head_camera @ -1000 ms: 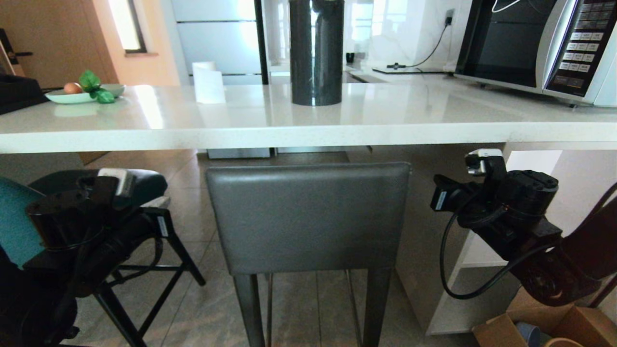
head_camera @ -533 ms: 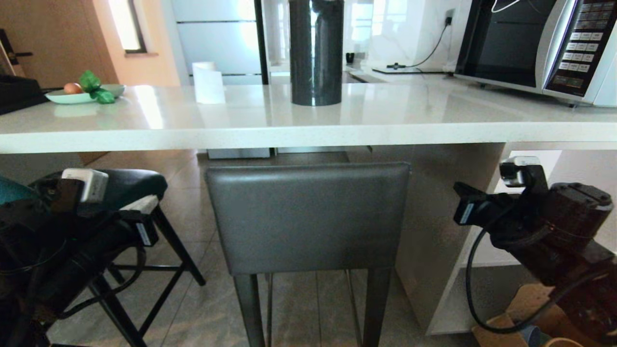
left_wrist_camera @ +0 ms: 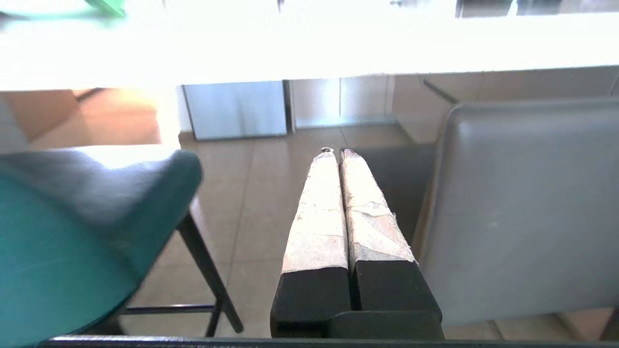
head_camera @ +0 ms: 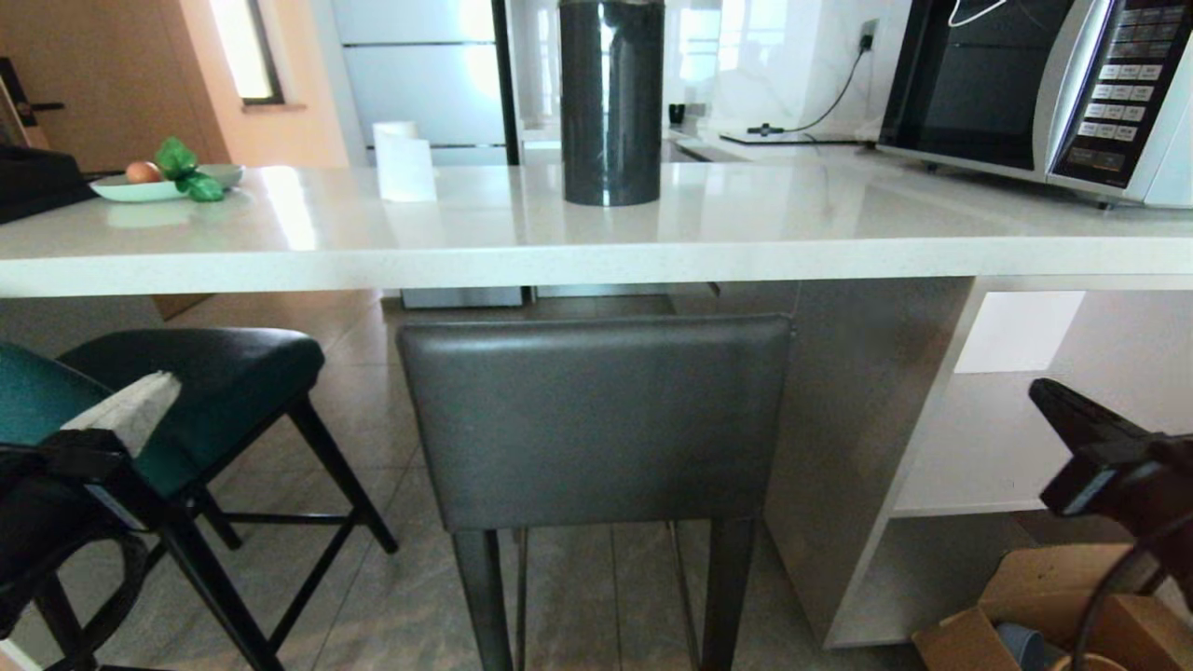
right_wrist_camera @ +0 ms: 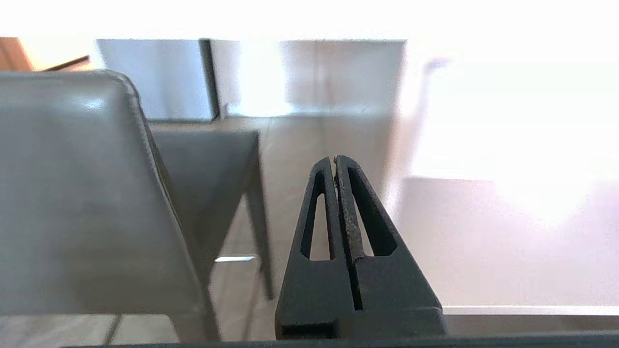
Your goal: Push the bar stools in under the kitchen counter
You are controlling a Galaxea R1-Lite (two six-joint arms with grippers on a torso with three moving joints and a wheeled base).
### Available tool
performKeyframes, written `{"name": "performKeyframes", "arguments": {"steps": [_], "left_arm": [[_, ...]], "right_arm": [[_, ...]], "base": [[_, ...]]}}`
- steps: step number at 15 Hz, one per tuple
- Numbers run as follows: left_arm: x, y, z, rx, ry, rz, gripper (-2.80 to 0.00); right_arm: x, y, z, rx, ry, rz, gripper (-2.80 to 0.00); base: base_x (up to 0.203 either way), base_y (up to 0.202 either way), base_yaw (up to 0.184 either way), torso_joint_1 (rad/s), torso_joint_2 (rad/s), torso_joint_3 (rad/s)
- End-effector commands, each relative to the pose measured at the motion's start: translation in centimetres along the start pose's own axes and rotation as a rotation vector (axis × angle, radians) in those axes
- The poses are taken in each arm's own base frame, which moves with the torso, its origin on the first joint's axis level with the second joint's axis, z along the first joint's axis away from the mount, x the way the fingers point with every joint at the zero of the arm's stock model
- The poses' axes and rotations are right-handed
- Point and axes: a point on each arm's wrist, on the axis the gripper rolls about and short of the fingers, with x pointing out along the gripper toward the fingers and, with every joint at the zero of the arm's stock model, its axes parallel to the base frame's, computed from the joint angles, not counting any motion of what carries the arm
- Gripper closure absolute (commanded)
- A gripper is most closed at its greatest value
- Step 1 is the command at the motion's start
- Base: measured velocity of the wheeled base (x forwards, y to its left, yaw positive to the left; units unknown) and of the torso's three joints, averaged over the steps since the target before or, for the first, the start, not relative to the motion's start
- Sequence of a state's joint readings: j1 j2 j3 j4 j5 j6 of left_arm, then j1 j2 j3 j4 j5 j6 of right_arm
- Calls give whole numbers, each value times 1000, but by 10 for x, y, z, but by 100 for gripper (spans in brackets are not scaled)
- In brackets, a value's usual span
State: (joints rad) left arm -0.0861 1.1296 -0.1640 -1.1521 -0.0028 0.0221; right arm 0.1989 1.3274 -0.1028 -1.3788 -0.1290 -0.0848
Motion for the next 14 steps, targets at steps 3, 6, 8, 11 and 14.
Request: {"name": "performKeyframes", "arguments": {"steps": [3, 6, 8, 11, 14], "left_arm": [[-74, 2, 35, 4, -72, 21, 0], [-101, 2, 52, 18, -107, 61, 0], [-118, 1, 53, 23, -119, 49, 0], [-144, -3, 47, 36, -135, 1, 0], [-181, -7, 13, 42, -123, -27, 0]], "right_arm": [[-72, -13, 39, -66, -179, -37, 0], [-110, -22, 64, -110, -134, -73, 0], [-140, -25, 69, -126, -115, -102, 0], [-182, -25, 61, -153, -133, -156, 0], [-221, -19, 33, -182, -114, -153, 0]], "base": [[0, 0, 0, 0, 0, 0], [0, 0, 0, 0, 0, 0], [0, 0, 0, 0, 0, 0], [0, 0, 0, 0, 0, 0], [0, 0, 0, 0, 0, 0]]}}
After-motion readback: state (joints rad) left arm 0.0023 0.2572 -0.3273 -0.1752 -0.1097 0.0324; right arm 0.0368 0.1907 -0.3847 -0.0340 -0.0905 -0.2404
